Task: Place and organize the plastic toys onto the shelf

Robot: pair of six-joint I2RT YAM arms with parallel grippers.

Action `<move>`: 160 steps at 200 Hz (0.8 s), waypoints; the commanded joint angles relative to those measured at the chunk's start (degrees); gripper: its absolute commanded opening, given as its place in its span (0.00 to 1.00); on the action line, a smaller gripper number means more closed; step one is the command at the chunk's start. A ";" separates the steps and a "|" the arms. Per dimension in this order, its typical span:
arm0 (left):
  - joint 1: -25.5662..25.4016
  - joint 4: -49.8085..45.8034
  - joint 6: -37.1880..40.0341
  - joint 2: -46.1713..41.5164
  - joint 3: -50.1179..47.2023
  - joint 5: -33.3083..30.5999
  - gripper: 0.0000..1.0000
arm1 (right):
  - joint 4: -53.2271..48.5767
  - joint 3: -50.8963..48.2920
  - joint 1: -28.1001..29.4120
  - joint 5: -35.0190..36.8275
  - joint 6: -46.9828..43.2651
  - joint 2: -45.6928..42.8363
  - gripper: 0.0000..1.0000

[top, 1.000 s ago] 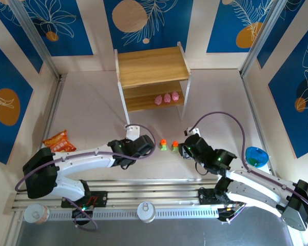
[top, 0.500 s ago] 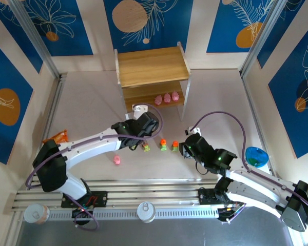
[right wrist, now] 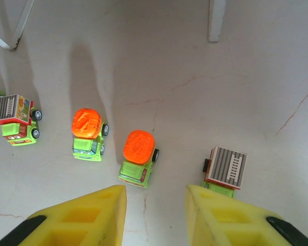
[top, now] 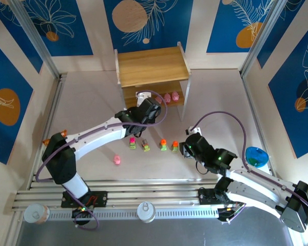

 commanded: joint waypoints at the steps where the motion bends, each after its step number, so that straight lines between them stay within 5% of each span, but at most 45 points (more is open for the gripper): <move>1: 1.12 1.06 1.87 1.31 2.73 1.06 0.28 | 0.37 0.50 -0.37 -0.81 0.09 -0.01 0.36; 160: 4.17 4.22 3.41 6.60 7.20 2.53 0.29 | 0.28 0.27 -1.24 -1.52 0.11 -0.59 0.35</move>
